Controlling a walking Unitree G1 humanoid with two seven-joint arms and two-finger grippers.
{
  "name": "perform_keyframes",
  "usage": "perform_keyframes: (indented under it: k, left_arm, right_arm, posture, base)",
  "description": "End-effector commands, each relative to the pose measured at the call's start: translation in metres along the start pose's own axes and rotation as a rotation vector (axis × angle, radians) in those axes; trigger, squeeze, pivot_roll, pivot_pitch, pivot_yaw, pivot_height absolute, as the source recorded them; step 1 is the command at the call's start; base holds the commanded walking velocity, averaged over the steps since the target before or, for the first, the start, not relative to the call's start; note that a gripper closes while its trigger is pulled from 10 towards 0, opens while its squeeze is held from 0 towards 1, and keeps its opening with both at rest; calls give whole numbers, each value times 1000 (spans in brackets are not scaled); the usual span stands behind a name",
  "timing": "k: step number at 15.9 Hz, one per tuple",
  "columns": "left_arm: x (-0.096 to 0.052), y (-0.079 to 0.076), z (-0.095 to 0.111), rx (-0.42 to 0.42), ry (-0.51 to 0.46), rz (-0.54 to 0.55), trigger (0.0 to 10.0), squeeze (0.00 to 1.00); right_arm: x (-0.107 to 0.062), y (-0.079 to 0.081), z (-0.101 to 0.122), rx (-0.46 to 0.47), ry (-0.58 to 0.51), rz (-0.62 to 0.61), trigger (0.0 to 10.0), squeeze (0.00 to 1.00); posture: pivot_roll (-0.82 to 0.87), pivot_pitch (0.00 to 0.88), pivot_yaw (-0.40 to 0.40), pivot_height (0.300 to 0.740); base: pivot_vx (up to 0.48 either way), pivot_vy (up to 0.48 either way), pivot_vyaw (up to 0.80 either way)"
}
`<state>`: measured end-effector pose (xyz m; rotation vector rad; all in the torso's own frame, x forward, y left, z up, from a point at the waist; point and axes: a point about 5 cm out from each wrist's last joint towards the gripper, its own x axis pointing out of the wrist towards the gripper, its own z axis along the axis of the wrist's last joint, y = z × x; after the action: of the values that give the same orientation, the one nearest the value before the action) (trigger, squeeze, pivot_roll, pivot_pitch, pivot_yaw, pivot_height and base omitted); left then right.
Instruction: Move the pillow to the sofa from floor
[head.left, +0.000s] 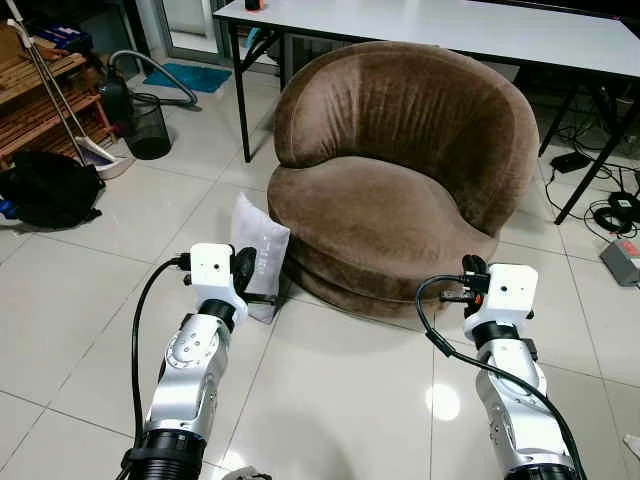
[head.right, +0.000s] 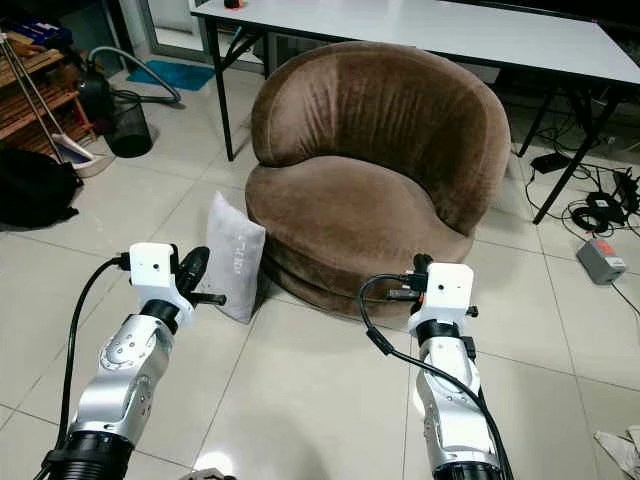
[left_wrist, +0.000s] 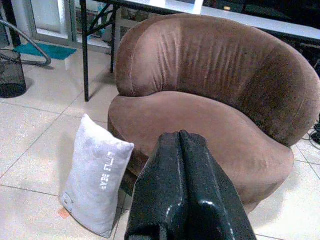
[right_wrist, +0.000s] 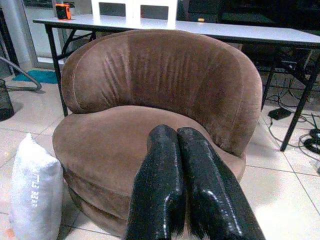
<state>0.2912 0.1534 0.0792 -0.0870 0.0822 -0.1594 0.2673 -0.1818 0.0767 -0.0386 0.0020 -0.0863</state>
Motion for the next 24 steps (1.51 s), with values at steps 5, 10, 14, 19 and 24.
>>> perform_keyframes:
  k: [5, 10, 14, 19, 24]
  left_arm:
    - [1, 0, -2, -3, 10, 17, 10000, 0]
    - [2, 1, -2, 17, 17, 30, 10000, 0]
    - [3, 0, -3, 20, 19, 29, 10000, 0]
    - [2, -1, -3, 13, 14, 22, 10000, 0]
    - [1, -4, -3, -8, 18, 16, 10000, 0]
  right_arm:
    - [-2, -4, -1, -7, -3, -13, 10000, 0]
    - [-2, -5, -2, -9, 3, -13, 10000, 0]
    - [-2, -5, -3, -9, 4, -13, 10000, 0]
    - [-2, -6, -1, -4, -2, -17, 10000, 0]
    - [-3, -5, -1, -2, -1, -18, 10000, 0]
  posture:
    - [-15, 0, -31, 740]
    - [-16, 0, -29, 740]
    - [-15, 0, -28, 740]
    - [-16, 0, -29, 740]
    - [-20, 0, -29, 740]
  base:
    - [0, 0, 0]
    - [0, 0, 0]
    - [0, 0, 0]
    - [0, 0, 0]
    - [0, 174, 0]
